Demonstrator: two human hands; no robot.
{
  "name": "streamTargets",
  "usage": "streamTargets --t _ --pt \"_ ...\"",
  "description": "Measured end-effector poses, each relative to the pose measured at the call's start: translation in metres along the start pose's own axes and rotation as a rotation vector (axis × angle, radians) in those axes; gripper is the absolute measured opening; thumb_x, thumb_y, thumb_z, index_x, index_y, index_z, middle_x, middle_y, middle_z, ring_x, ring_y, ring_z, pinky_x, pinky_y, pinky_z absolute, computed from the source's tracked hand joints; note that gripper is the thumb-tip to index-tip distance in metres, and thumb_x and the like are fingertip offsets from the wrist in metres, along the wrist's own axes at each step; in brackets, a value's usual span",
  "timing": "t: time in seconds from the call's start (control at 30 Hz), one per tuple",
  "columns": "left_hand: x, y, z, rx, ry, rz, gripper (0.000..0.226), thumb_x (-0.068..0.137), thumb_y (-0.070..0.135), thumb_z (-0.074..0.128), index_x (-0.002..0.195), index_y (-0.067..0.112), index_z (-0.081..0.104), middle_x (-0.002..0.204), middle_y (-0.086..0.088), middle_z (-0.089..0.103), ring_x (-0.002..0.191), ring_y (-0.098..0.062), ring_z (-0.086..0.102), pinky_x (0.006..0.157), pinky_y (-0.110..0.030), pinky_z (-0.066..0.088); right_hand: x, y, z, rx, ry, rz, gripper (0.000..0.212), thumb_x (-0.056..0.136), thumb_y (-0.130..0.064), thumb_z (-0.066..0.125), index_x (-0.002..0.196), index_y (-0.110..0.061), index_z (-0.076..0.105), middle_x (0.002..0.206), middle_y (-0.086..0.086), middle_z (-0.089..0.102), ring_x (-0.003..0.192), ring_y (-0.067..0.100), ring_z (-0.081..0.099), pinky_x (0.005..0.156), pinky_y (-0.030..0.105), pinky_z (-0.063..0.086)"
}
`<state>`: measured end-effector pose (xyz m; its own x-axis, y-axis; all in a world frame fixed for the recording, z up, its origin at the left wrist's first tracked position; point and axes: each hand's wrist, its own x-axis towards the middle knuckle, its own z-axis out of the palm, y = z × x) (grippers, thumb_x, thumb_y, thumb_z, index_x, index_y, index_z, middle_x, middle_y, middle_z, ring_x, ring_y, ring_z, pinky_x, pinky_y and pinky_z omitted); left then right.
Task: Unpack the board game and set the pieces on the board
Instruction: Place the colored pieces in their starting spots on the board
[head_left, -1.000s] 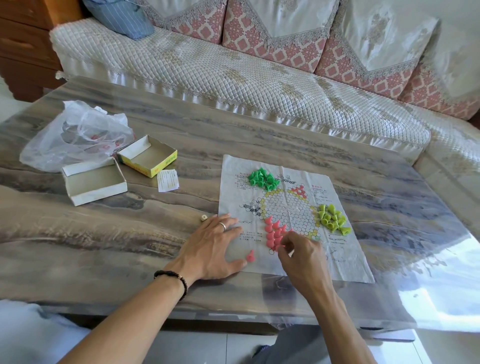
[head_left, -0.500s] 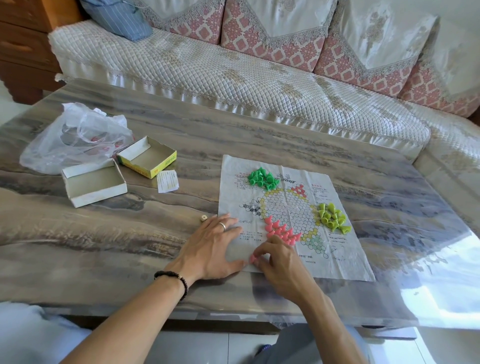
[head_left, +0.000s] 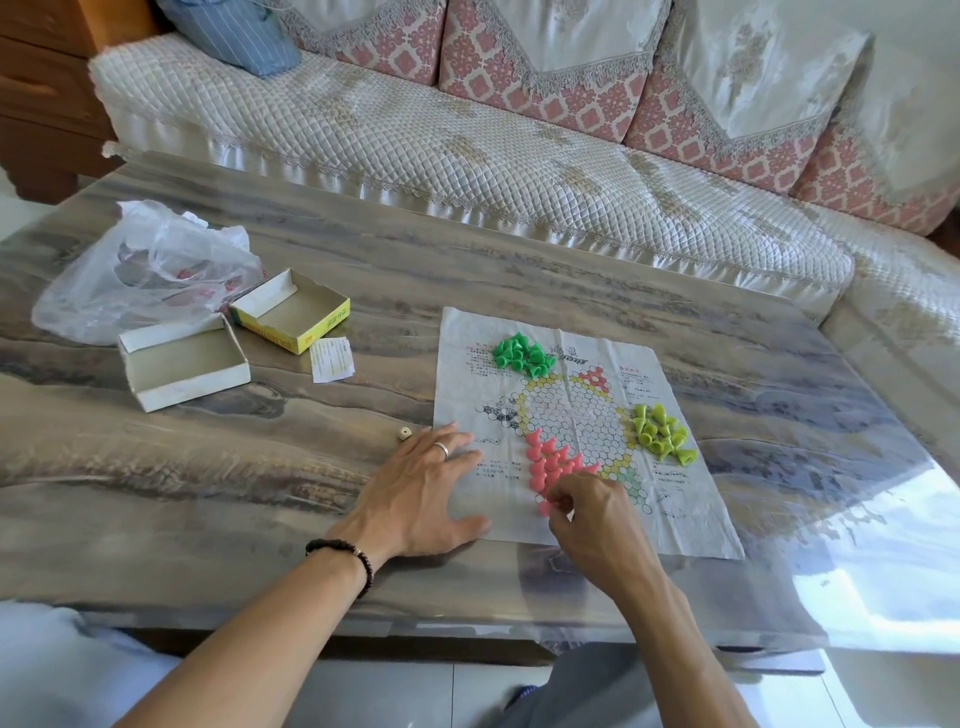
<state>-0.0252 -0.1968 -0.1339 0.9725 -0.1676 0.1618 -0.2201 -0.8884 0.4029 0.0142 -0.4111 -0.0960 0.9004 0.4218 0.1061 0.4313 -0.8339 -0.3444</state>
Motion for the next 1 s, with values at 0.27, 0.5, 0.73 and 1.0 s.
streamTargets --t 0.27,0.5,0.73,1.0 --pt "0.000 0.000 0.000 -0.011 0.019 0.006 0.084 0.078 0.068 0.053 0.144 0.018 0.042 0.155 -0.001 0.030 0.146 -0.015 0.011 0.117 -0.028 0.005 0.001 -0.008 0.000 0.067 0.069 0.047 0.005 0.080 -0.003 0.066 0.079 -0.007 0.069 0.071 0.001 0.069 0.061 0.014 0.061 0.058 0.030 0.051" --pt "-0.001 0.000 0.000 -0.003 0.000 -0.005 0.083 0.078 0.068 0.052 0.145 0.019 0.040 0.156 0.001 0.027 0.146 -0.012 0.008 0.116 -0.026 0.002 0.003 -0.005 0.004 0.036 0.093 0.053 0.006 0.080 -0.004 0.068 0.074 -0.007 0.067 0.066 0.000 0.068 0.057 0.013 0.060 0.054 0.029 0.049" --pt "-0.001 0.000 0.000 0.004 -0.022 -0.014 0.082 0.081 0.070 0.047 0.146 0.020 0.038 0.158 0.001 0.024 0.146 -0.013 0.010 0.118 -0.030 0.006 0.002 -0.005 0.003 0.070 0.118 0.042 0.005 0.078 -0.007 0.069 0.082 -0.010 0.069 0.072 -0.002 0.069 0.059 0.010 0.060 0.057 0.024 0.050" --pt "-0.002 -0.002 -0.002 -0.088 -0.056 -0.033 0.084 0.082 0.076 0.021 0.145 0.023 0.040 0.156 0.002 0.029 0.146 -0.010 0.012 0.119 -0.032 0.009 0.001 -0.003 -0.007 0.052 0.192 0.039 0.006 0.081 -0.019 0.068 0.076 -0.016 0.066 0.067 -0.007 0.065 0.058 0.013 0.059 0.054 0.035 0.051"
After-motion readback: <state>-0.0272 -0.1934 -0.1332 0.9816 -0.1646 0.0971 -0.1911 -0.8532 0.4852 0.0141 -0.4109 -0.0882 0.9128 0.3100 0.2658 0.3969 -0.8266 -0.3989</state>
